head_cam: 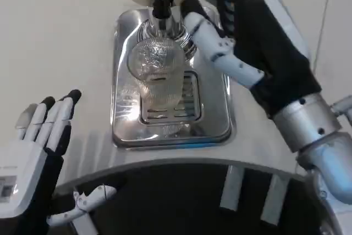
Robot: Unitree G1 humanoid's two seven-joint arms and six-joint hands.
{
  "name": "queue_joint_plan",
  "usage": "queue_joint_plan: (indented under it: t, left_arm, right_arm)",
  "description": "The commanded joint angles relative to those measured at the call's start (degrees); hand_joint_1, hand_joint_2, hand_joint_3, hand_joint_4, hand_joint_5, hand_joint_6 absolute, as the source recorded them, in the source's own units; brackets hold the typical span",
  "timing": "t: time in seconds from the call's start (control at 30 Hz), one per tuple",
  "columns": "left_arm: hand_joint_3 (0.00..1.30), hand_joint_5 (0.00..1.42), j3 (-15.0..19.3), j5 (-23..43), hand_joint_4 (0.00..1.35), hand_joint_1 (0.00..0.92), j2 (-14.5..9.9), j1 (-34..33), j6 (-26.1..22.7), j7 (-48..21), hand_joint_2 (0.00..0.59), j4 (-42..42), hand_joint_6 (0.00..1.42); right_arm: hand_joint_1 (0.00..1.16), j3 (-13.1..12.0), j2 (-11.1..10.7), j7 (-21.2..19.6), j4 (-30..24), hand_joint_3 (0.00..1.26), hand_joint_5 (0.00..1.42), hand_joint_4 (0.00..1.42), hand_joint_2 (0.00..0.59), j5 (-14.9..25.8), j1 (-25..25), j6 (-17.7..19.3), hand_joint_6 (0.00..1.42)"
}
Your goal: Grasp the cup under the faucet to collect the drink, then remove the cup.
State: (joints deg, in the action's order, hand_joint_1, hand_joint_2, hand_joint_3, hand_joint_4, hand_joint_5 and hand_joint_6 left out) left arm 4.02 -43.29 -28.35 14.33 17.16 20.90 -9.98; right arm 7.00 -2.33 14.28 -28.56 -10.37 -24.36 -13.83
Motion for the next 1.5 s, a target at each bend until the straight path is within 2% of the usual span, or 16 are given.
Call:
queue_joint_plan:
  t: [0.03, 0.2, 0.27, 0.37, 0.7, 1.1, 1.37, 1.5]
  left_arm:
    - [0.0, 0.0, 0.61, -0.15, 0.0, 0.205, 0.12, 0.51, -0.12, 0.45, 0.125, 0.8, 0.0]
    - [0.0, 0.0, 0.25, -0.15, 0.0, 0.205, 0.53, 0.32, -0.19, 0.42, 0.125, 1.13, 0.0]
    - [0.0, 0.0, 0.17, -0.09, 0.0, 0.205, 0.57, 0.09, -0.18, 0.35, 0.125, 1.32, 0.0]
    - [0.0, 0.0, 0.03, -0.04, 0.0, 0.205, 0.61, -0.08, -0.15, 0.24, 0.125, 1.53, 0.0]
    - [0.0, 0.0, 0.49, 0.2, 0.0, 0.205, 0.7, 0.33, -0.13, 0.5, 0.125, 2.22, 0.0]
    - [0.0, 0.0, 0.4, 0.32, 0.0, 0.205, 0.7, 0.05, 0.13, 0.65, 0.125, 2.93, 0.0]
    - [0.0, 0.0, 0.22, 0.4, 0.0, 0.205, 0.9, -0.21, 0.33, 0.87, 0.125, 3.32, 0.0]
    - [0.0, 0.0, 0.21, 0.47, 0.0, 0.205, 0.96, -0.27, 0.43, 0.87, 0.125, 3.53, 0.0]
  right_arm:
    - [0.46, 2.68, 1.05, -0.84, 1.46, 0.0, 0.0, 0.0, 0.544, 0.94, -1.97, 0.27, 0.0]
    - [0.44, 5.09, 1.02, -0.56, -0.83, 0.0, 0.0, 0.0, 0.53, 1.44, -1.32, -0.71, 0.0]
    - [0.42, 5.6, 0.97, -0.69, -1.57, 0.0, 0.0, 0.0, 0.542, 1.52, -0.96, -1.13, 0.0]
    - [0.4, 6.13, 1.48, -1.47, -2.2, 0.0, 0.0, 0.0, 0.531, 1.52, -0.63, -1.43, 0.0]
    - [0.38, 5.95, 1.73, -2.44, -0.78, 0.0, 0.0, 0.0, 0.53, 2.12, -0.97, -0.52, 0.0]
    - [0.37, 6.35, 1.82, -2.46, 2.45, 0.0, 0.0, 0.0, 0.523, 2.21, -2.74, -1.73, 0.0]
    - [0.32, 8.13, 0.28, -0.28, 1.19, 0.0, 0.0, 0.0, 0.498, 1.49, -4.73, -4.49, 0.0]
    - [0.22, 9.88, -1.4, 1.12, -0.31, 0.0, 0.0, 0.0, 0.496, 0.15, -6.02, -6.37, 0.0]
